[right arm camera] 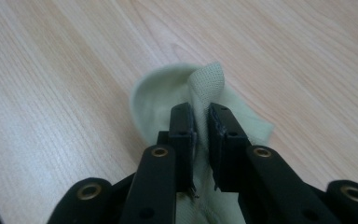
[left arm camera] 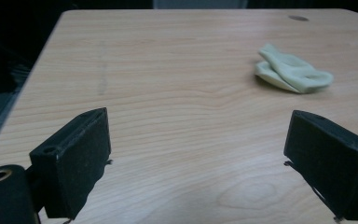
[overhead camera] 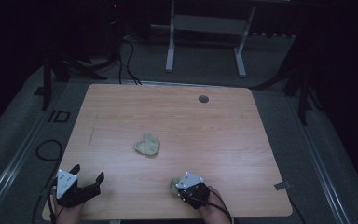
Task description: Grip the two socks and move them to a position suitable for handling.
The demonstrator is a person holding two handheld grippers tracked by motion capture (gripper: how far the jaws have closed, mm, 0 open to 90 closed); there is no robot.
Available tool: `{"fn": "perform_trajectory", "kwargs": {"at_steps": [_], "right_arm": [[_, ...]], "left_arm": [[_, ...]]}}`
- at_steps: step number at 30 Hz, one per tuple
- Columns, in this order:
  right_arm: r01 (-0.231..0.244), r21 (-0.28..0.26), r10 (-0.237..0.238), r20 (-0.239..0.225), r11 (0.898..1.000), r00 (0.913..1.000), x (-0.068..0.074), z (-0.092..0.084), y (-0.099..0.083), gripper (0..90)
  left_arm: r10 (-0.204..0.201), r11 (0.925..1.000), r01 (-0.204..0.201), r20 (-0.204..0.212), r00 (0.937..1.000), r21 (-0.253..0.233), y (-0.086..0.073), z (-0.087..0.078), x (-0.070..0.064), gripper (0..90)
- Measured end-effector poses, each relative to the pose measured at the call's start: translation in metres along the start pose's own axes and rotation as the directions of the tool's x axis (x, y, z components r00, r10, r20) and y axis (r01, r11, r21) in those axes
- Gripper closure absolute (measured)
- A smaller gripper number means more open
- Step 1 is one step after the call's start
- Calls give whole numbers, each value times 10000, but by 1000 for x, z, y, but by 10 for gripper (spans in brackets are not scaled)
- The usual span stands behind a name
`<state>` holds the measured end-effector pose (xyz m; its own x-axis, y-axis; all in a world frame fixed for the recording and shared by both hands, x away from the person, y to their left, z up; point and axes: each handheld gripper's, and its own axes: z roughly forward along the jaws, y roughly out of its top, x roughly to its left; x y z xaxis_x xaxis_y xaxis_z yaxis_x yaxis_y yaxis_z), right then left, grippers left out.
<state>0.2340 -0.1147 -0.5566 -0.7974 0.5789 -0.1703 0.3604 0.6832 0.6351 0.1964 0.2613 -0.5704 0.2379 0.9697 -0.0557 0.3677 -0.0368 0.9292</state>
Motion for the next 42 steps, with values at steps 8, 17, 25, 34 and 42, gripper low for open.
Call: {"fn": "perform_trajectory", "kwargs": {"at_steps": [8, 17, 25, 34, 42], "right_arm": [[-137, -71, 133, -614, 9999, 9980, -1, -5, 4, 662], [-63, -1167, 17, -392, 9931, 9992, -46, -60, 31, 560], [119, -628, -209, -1436, 9980, 9894, -52, -39, 28, 589], [940, 5, -919, -2077, 9956, 9739, -36, -9, 19, 630], [1043, 564, -874, -2460, 9930, 9653, -36, 6, 11, 668]], "left_arm": [[680, 9968, -701, 523, 9963, 389, 5, 2, -22, 73], [371, 9965, -554, 2596, 9650, 633, 32, 2, -70, 74], [423, 9656, -1588, 4783, 8772, 2058, 42, 32, -131, 169], [807, 9131, -2822, 5481, 8325, 2942, 32, 62, -159, 444], [564, 8827, -3133, 5830, 8105, 3502, 28, 78, -168, 655]]}}
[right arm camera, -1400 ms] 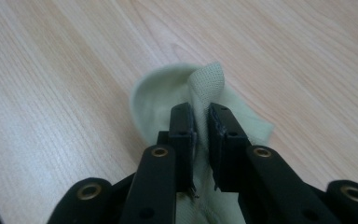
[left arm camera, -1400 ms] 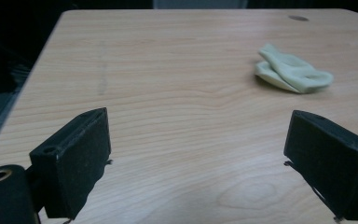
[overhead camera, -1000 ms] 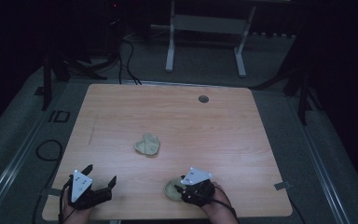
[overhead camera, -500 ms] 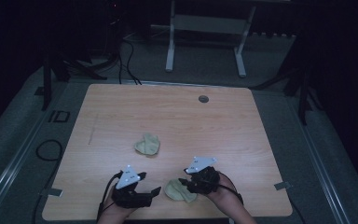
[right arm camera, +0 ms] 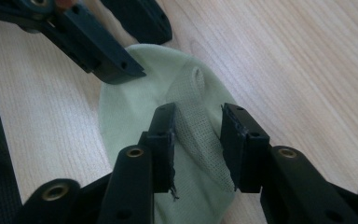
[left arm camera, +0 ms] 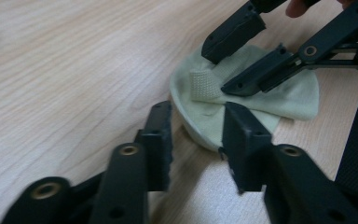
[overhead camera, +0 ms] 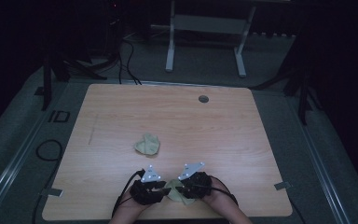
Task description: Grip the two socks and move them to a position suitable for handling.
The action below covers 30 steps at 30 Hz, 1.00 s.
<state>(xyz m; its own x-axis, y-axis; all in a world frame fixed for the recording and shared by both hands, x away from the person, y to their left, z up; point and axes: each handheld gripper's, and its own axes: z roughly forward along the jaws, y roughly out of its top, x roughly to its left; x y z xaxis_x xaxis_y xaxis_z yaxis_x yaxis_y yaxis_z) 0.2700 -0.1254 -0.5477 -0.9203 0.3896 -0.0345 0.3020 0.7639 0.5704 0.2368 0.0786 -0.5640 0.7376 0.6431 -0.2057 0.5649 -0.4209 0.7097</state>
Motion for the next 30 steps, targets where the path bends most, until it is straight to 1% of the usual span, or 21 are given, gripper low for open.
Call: {"fn": "perform_trajectory", "kwargs": {"at_steps": [1, 2, 3, 4, 5, 6, 7, 10, 12, 13, 14, 17, 19, 21, 22, 23, 24, 26, 27, 29, 30], "right_arm": [[-61, -13, 61, -98, 10000, 9999, -1, 0, -1, 674], [-78, -25, 78, -135, 10000, 9999, -1, 0, -1, 686], [-98, -27, 98, -186, 9999, 9998, -1, 0, -2, 710], [-91, -46, 90, -243, 9999, 9997, -1, 0, -2, 734], [-42, -54, 41, -234, 10000, 9997, 0, 0, -2, 755], [52, -57, -53, -207, 10000, 9998, 1, 0, -2, 785], [87, -68, -88, -177, 9999, 9998, 3, 0, -3, 803], [132, -47, -131, 95, 9999, 9999, 7, -1, -2, 838], [240, -131, -235, 377, 9996, 9990, 11, -6, -2, 843], [201, -258, -190, 397, 9995, 9990, 12, -10, -2, 844], [100, -422, -83, 405, 9991, 9991, 12, -15, -1, 843], [-40, -828, 96, 676, 9966, 9977, 10, -35, -1, 843], [-172, -1151, 276, 888, 9932, 9957, 8, -49, -3, 843], [-340, -1392, 494, 1083, 9897, 9929, 5, -62, -6, 843], [-340, -1392, 494, 1083, 9897, 9929, 5, -62, -6, 843], [-427, -1492, 611, 1208, 9879, 9908, 4, -67, -8, 843], [-691, -1610, 902, 1276, 9845, 9877, 1, -75, -14, 843], [-869, -1704, 1116, 1410, 9815, 9837, -1, -79, -19, 842], [-1033, -1708, 1279, 1395, 9799, 9819, -3, -81, -23, 842], [-1311, -1730, 1567, 1440, 9762, 9771, -6, -83, -32, 841], [-1387, -1686, 1637, 1450, 9759, 9758, -7, -83, -35, 841]], "left_arm": [[18, 10000, -17, -56, 10000, 75, 0, 1, 0, 672], [83, 9999, -83, -3, 10000, 129, 1, 2, 0, 712], [89, 9998, -88, -40, 10000, 185, 1, 2, 0, 722], [70, 9997, -68, -73, 9999, 245, 1, 3, 0, 762], [173, 9995, -171, -63, 9998, 268, 2, 4, 0, 802], [170, 9996, -166, -173, 9997, 231, 2, 5, -1, 835], [118, 9997, -113, -198, 9997, 239, 2, 5, -1, 871], [341, 9991, -330, -395, 9986, 264, 2, 6, -2, 880], [220, 9997, -213, -414, 9989, 155, 1, 6, -3, 884], [228, 9997, -221, -440, 9988, 142, 1, 5, -3, 884], [271, 9996, -265, -450, 9986, 131, 0, 5, -3, 885], [241, 9997, -237, -482, 9985, 80, 0, 3, -4, 885], [267, 9996, -264, -628, 9977, 52, 0, 2, -4, 885], [179, 9998, -181, -596, 9981, -23, 0, -1, -4, 885], [179, 9998, -181, -596, 9981, -23, 0, -1, -4, 885], [179, 9998, -181, -596, 9981, -23, 0, -1, -4, 885], [6, 9999, -14, -576, 9983, -127, -1, -6, -2, 885], [-14, 9999, 4, -645, 9979, -150, -2, -9, -1, 885], [-29, 9998, 15, -746, 9972, -180, -2, -11, -1, 885], [-7, 9999, -6, -757, 9971, -173, -3, -14, -1, 885], [-4, 9998, -12, -844, 9964, -184, -4, -15, -2, 885]]}}
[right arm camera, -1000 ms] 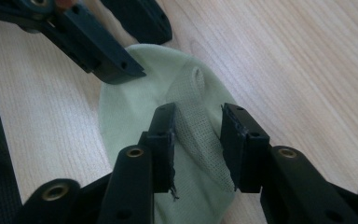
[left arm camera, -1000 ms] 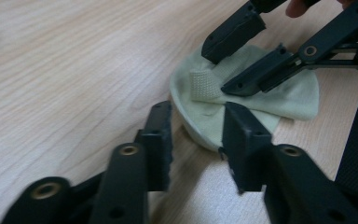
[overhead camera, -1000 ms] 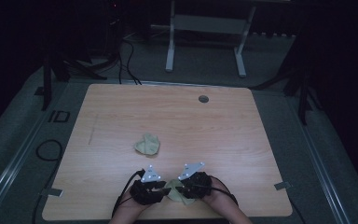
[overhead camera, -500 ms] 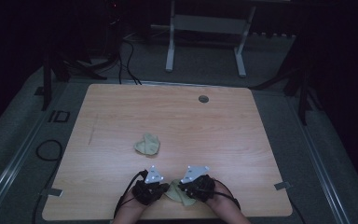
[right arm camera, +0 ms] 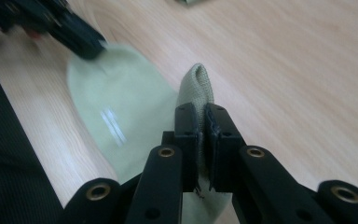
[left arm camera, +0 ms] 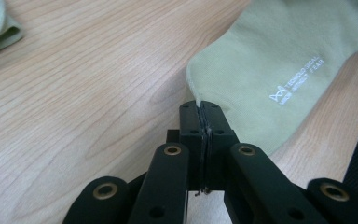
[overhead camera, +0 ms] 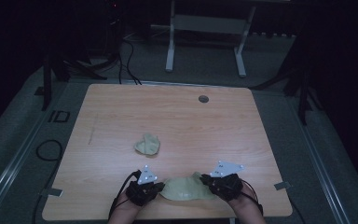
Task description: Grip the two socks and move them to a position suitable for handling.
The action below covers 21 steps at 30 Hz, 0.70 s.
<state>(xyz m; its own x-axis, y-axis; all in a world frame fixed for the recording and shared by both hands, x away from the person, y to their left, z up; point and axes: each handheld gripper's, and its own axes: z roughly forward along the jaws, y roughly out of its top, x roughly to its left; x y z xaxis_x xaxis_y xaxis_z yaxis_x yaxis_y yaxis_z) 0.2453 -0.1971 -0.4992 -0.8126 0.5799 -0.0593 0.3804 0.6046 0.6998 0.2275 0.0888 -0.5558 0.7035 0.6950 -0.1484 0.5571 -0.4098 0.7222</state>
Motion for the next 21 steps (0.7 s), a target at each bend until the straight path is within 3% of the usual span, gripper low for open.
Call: {"fn": "perform_trajectory", "kwargs": {"at_steps": [5, 6, 8, 13, 17, 21], "right_arm": [[-456, 191, 456, 1, 9988, 9990, -5, 2, -14, 839], [-792, 291, 793, -15, 9964, 9969, -8, 6, -23, 831], [-923, 417, 920, 83, 9949, 9957, -10, 10, -29, 825], [-1305, 714, 1284, 332, 9889, 9912, -17, 20, -40, 738], [-1391, 866, 1351, 500, 9865, 9896, -22, 23, -44, 697], [-1355, 975, 1294, 667, 9860, 9893, -25, 24, -47, 653]], "left_arm": [[94, 9999, -94, -27, 10000, 70, -1, 0, -1, 884], [2, 9998, -3, 45, 10000, 208, -3, 4, 0, 884], [-49, 9997, 46, 119, 9999, 235, -3, 7, 0, 884], [-201, 9990, 188, 321, 9993, 401, -6, 9, 2, 880], [-330, 9990, 318, 365, 9988, 313, -7, 8, 3, 871], [-112, 9990, 90, 491, 9987, 449, -9, 8, 2, 781]]}}
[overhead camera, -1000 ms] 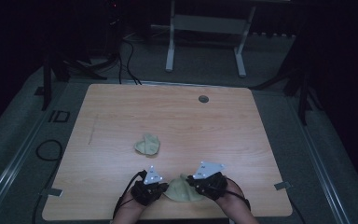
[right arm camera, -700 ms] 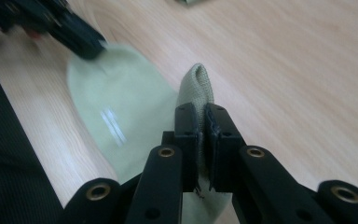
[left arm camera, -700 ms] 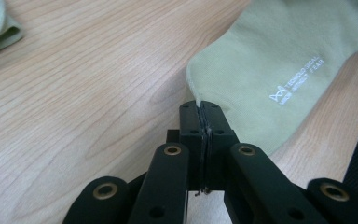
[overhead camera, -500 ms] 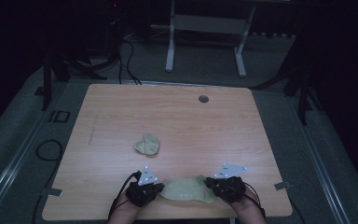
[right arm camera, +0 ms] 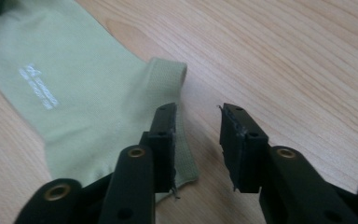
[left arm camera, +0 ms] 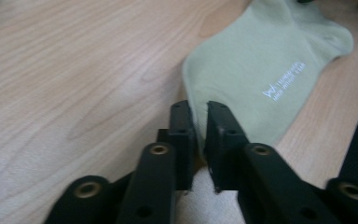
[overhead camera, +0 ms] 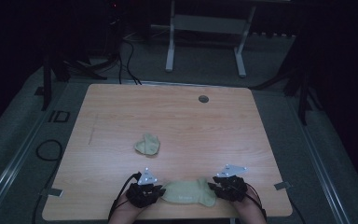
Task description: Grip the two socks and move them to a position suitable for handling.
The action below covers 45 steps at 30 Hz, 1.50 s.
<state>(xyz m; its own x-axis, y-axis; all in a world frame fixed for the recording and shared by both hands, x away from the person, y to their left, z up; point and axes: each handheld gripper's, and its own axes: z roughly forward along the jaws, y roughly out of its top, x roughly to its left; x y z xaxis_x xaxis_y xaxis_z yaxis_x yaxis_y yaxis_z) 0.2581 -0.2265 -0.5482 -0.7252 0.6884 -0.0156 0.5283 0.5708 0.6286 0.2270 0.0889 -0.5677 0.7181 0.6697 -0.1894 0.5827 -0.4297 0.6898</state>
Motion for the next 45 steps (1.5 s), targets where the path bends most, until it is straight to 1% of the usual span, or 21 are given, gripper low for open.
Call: {"fn": "perform_trajectory", "kwargs": {"at_steps": [1, 4, 6, 7, 9, 12, 15, 16, 18, 20, 22, 24, 25, 27, 29, 33, 34, 36, 39, 43, 45], "right_arm": [[23, 63, -23, 56, 10000, 10000, 0, 1, -1, 641], [39, 52, -40, 142, 10000, 9999, 1, 2, -2, 628], [314, 77, -317, 380, 9995, 9988, 3, 2, -2, 602], [314, 77, -317, 380, 9995, 9988, 3, 2, -2, 602], [475, 71, -478, 621, 9988, 9969, 3, 1, -4, 581], [418, 72, -422, 736, 9991, 9964, 0, -2, -8, 567], [275, 87, -280, 702, 9996, 9971, -3, -4, -11, 556], [178, 114, -186, 666, 9998, 9976, -4, -4, -10, 556], [228, 185, -240, 642, 9996, 9977, -3, -5, -8, 552], [249, 58, -251, 396, 9997, 9989, -2, -6, -5, 534], [281, -88, -279, 194, 9996, 9994, -2, -8, 0, 517], [379, -197, -378, 39, 9991, 9993, -1, -10, 8, 505], [472, -278, -471, 70, 9985, 9989, -1, -11, 11, 504], [633, -355, -632, 34, 9974, 9980, 1, -12, 18, 490], [771, -433, -774, -53, 9961, 9970, 2, -11, 27, 482], [884, -597, -905, -346, 9943, 9953, 4, -6, 47, 469], [934, -636, -958, -345, 9936, 9948, 5, -4, 53, 462], [999, -650, -1032, -499, 9929, 9934, 7, 2, 65, 452], [1291, -694, -1332, -588, 9892, 9893, 13, 13, 86, 445], [1504, -714, -1558, -776, 9861, 9847, 18, 27, 113, 439], [1580, -764, -1644, -865, 9845, 9826, 22, 33, 127, 432]], "left_arm": [[106, 9999, -106, -62, 9999, 28, 0, 0, -1, 781], [146, 9999, -146, -127, 9998, 32, 0, 0, -1, 783], [131, 9999, -130, -209, 9997, 15, 0, 0, -1, 787], [131, 9999, -130, -209, 9997, 15, 0, 0, -1, 793], [91, 10000, -90, -279, 9996, 38, -1, -1, 0, 797], [64, 10000, -64, -267, 9996, 5, -1, -1, 0, 808], [44, 10000, -43, -159, 9999, 6, -1, 0, -2, 803], [31, 10000, -31, -107, 9999, 5, -1, 0, -2, 790], [50, 10000, -50, 93, 9999, -58, 0, 0, -3, 757], [52, 9999, -51, 119, 9999, -120, 1, -1, -5, 687], [95, 9994, -95, 12, 10000, -328, 2, -5, -6, 571], [157, 9986, -174, -348, 9993, -509, 3, -9, -7, 471], [253, 9979, -280, -462, 9986, -590, 2, -11, -7, 446], [343, 9965, -394, -695, 9970, -738, 0, -14, -7, 443], [444, 9961, -512, -945, 9945, -712, -2, -17, -6, 412], [562, 9936, -666, -1118, 9921, -917, -8, -21, -1, 412], [525, 9936, -638, -1192, 9915, -932, -9, -23, 0, 412], [436, 9927, -553, -1080, 9932, -1073, -11, -25, 5, 412], [429, 9913, -563, -1121, 9928, -1187, -13, -29, 11, 412], [71, 9906, -230, -1170, 9931, -1347, -19, -33, 18, 408], [-168, 9902, 8, -1135, 9934, -1399, -22, -35, 22, 380]]}}
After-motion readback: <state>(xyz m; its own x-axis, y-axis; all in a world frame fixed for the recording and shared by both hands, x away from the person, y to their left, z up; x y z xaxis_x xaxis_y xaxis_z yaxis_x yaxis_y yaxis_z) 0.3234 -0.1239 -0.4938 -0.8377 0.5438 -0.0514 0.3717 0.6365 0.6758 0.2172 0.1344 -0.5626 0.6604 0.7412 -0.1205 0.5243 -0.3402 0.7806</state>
